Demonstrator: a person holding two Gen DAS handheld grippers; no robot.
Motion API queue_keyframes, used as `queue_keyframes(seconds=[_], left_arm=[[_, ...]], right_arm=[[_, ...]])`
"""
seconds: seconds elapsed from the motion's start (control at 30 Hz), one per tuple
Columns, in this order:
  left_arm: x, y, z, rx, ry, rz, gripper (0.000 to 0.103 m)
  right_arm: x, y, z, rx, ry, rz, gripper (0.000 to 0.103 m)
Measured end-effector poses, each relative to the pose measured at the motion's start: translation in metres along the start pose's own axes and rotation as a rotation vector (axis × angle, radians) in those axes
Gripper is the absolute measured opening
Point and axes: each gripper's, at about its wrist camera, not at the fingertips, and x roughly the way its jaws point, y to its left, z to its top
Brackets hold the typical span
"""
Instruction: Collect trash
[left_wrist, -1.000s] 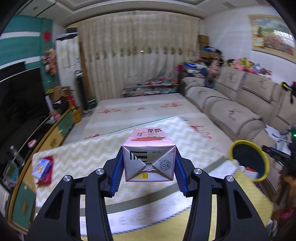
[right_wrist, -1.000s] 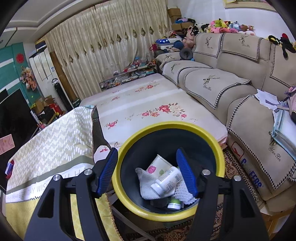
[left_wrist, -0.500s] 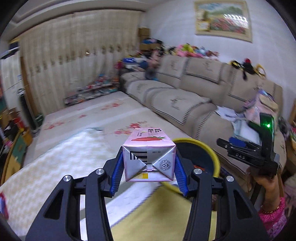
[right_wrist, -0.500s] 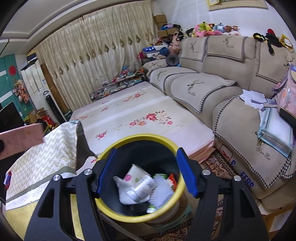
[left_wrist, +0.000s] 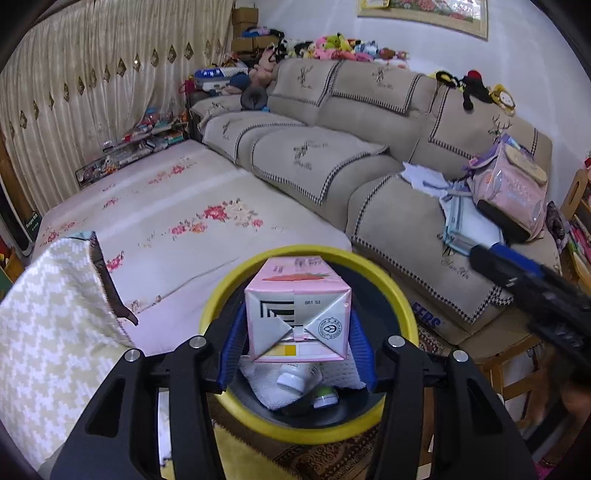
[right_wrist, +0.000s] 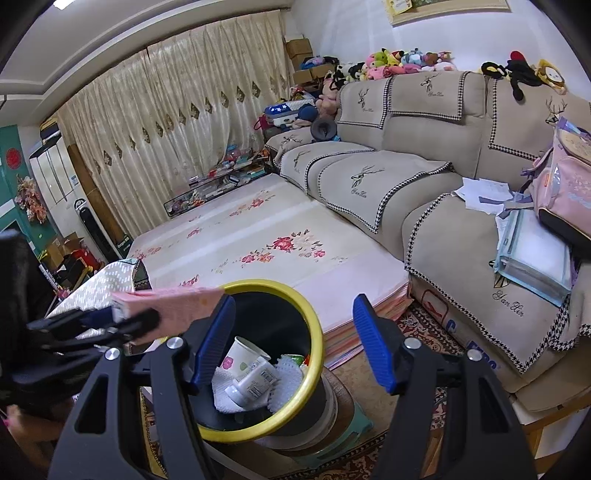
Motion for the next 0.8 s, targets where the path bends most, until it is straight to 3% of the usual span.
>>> queue_keyframes(seconds=[0.03,0.17,0.27,0.37,0.47,0.67,0.8], left_arm=[[0.004,0.001,-0.002,-0.012,0.011,0.01,0.067],[-0.015,0.012,-0.01,-0.048,-0.012,0.039,0.078],[-0.064,0.034,-0.029,-0.082,-0.074,0.09,0.089],[-0.13,0.053,-0.06,-0.109,-0.15,0.191,0.098],[-0.19,0.076,-0.102,-0.175,-0.18,0.298,0.098],[-0.275,0.114,-0.19,-0.353,-0.15,0.476,0.098],[-0.333,0.126,-0.24,-0.485,-0.216,0.561,0.098]], right_arm=[[0.0,-0.001,0.0,0.003,0.001,0.0,0.064],[0.0,0.004,-0.003,-0.013,0.019,0.014,0.064],[-0.005,0.016,-0.009,-0.051,0.03,0.047,0.065],[-0.012,0.035,-0.019,-0.1,0.039,0.094,0.068],[-0.022,0.063,-0.036,-0.167,0.064,0.167,0.072],[-0.055,0.118,-0.058,-0.279,0.07,0.298,0.088],[-0.083,0.143,-0.061,-0.328,0.035,0.355,0.096]])
